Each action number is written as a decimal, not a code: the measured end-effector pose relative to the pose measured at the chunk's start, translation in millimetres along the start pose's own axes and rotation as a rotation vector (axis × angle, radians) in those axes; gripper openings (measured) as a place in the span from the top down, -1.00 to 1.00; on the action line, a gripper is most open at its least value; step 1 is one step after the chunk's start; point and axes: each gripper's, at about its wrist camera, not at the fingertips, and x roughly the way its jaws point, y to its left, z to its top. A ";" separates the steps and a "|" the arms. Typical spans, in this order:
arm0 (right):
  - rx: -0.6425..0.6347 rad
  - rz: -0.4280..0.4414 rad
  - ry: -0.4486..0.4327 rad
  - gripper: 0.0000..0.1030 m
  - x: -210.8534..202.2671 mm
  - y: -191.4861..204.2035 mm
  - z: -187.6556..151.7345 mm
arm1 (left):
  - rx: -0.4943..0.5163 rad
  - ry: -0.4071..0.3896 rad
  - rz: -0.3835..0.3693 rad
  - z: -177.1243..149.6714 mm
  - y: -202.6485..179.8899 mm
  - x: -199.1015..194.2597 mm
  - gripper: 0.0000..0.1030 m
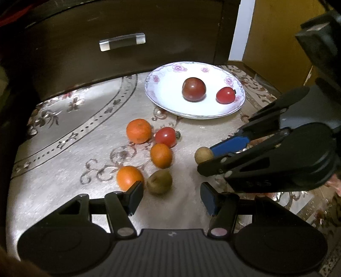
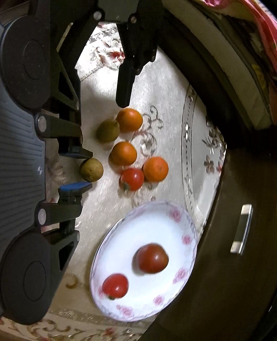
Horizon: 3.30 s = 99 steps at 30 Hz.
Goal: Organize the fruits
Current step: 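Grasp a small tan fruit with the right tool while the left tool withdraws from the bowl, then grasp the olive-brown fruit with the left tool while the right tool holds the tan fruit, then carry both small fruits into the white bowl and open both tools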
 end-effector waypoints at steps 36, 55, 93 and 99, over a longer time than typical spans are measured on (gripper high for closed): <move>0.058 0.006 -0.021 0.50 -13.0 -16.5 -6.8 | -0.037 0.039 -0.016 8.9 -0.3 20.2 0.16; 0.108 0.022 0.022 0.58 7.5 -13.3 1.3 | -0.009 0.053 -0.009 9.2 0.3 20.3 0.20; 0.195 -0.064 -0.102 0.58 -39.6 -51.2 -3.1 | -0.029 -0.071 -0.014 52.6 -11.1 8.8 0.39; 0.219 -0.087 -0.131 0.58 -37.6 -62.2 4.7 | -0.016 -0.092 -0.013 65.3 -14.9 17.7 0.39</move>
